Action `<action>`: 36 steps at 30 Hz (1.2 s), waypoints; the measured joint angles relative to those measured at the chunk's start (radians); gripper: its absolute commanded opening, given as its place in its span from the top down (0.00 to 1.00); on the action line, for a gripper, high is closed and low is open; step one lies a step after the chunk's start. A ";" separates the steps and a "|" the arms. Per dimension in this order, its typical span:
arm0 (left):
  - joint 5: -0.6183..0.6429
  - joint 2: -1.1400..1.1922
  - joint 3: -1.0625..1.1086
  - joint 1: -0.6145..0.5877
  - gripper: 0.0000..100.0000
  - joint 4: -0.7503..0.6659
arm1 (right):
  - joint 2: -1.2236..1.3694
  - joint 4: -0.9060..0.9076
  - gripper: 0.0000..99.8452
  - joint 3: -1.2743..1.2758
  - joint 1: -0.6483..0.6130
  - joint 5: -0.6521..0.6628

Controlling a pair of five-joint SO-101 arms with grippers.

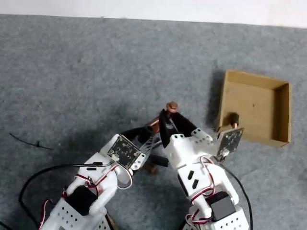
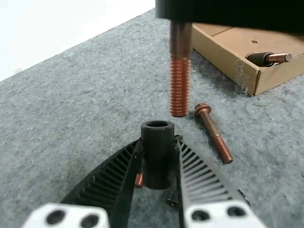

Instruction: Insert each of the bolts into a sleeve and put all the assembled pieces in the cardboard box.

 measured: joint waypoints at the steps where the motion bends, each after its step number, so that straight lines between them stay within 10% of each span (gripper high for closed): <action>1: 0.000 0.000 0.000 0.009 1.00 0.000 | 0.000 0.000 1.00 0.000 0.000 0.000; 36: 0.000 0.000 -0.005 -0.012 1.00 0.034 | -0.005 -0.002 0.99 0.098 -0.052 -0.002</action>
